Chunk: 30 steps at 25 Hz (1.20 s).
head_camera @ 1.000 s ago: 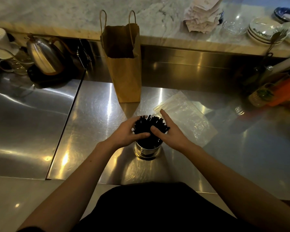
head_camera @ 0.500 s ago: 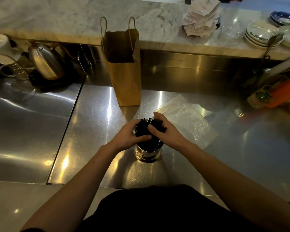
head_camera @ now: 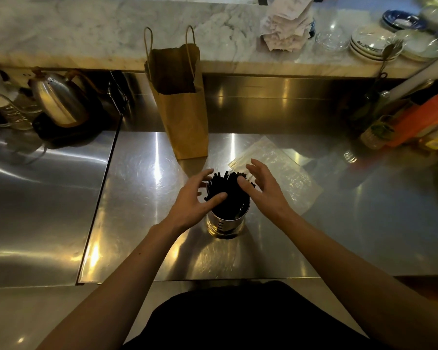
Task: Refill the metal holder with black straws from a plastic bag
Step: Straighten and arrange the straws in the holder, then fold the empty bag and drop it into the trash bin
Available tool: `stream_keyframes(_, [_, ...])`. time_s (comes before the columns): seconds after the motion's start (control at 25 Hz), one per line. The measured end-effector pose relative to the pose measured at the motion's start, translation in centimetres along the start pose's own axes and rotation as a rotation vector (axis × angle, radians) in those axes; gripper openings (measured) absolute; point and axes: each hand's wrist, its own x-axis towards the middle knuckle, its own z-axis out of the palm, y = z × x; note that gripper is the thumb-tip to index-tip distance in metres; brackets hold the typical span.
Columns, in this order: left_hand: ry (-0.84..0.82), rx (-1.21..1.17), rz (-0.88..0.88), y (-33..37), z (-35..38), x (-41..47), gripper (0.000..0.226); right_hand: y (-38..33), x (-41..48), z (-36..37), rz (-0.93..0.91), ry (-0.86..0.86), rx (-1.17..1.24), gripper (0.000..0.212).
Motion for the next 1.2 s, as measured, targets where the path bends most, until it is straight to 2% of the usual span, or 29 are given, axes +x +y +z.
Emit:
stream_keyframes(0.2, [0.065,0.056,0.060,1.3,-0.5,-0.9,0.062,0.3,-1.6,0.4,-0.025,0.083,-0.007,0.065])
stream_keyframes(0.44, [0.202,0.233,0.244,2.4,-0.4,-1.9,0.054,0.1,-3.3,0.4,-0.063,0.181,-0.058,0.061])
stream_keyframes(0.52, [0.243,0.248,0.329,3.7,0.5,-2.0,0.053,0.3,-3.6,-0.7,-0.094,0.219,-0.076,0.060])
stream_keyframes(0.8, [0.290,0.264,0.417,10.5,7.2,-0.8,0.056,2.6,-0.8,-8.8,-0.151,0.315,-0.227,0.061])
stream_keyframes(0.92, [0.279,0.203,0.338,12.5,11.9,0.4,0.051,4.7,1.2,-13.1,-0.138,0.284,-0.245,0.064])
stream_keyframes(1.2, [0.391,-0.073,-0.058,12.7,21.4,2.9,0.045,8.9,5.9,-20.2,-0.100,0.083,-0.361,0.068])
